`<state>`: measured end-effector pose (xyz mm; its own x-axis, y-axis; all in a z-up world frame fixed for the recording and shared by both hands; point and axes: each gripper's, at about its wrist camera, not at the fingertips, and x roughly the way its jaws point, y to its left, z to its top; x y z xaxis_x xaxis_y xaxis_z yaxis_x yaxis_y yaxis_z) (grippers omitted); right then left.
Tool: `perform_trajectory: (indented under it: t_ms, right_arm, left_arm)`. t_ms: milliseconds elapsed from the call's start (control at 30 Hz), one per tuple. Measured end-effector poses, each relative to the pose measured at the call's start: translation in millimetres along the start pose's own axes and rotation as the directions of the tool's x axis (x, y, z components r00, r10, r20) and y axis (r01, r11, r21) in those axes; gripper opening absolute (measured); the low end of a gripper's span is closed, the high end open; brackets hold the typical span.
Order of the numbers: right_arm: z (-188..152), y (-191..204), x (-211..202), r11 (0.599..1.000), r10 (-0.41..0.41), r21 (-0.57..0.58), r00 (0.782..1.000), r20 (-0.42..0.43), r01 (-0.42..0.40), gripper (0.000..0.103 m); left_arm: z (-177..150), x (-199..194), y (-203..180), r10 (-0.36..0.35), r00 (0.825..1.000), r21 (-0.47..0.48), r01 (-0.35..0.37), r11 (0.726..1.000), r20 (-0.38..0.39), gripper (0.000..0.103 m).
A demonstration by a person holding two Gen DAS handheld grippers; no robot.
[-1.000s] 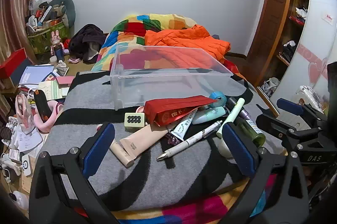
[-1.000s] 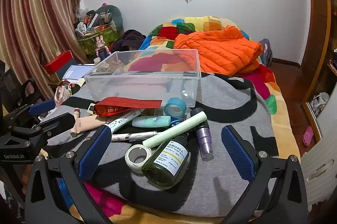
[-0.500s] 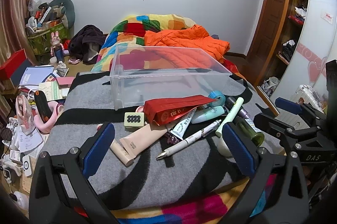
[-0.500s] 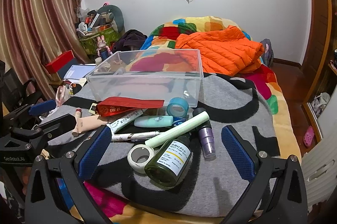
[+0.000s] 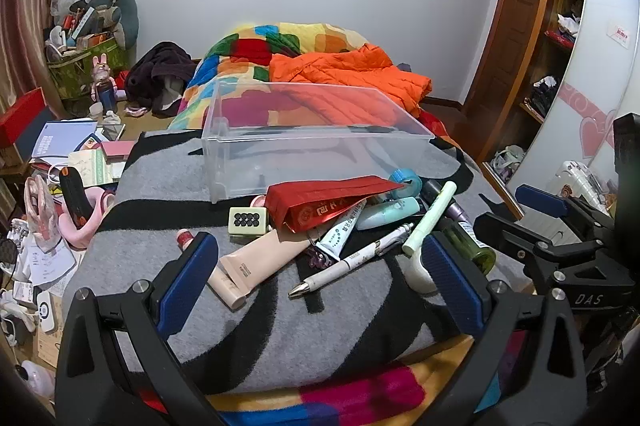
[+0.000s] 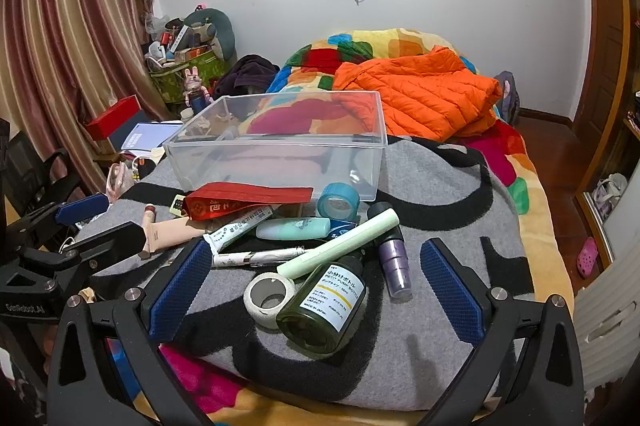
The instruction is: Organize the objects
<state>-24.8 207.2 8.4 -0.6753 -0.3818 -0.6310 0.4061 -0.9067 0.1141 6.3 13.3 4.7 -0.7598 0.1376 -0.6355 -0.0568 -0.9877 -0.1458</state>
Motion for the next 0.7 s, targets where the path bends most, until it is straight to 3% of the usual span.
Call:
perform_trajectory:
  t_ms: [700]
  right_arm:
    - [0.6,-3.0,-0.1,1.000,0.001,0.008,1.000,0.004,-0.001,0.103]
  left_arm:
    - [-0.1,-0.6,1.3,-0.008,1.000,-0.009,0.008,1.000,-0.005,0.103]
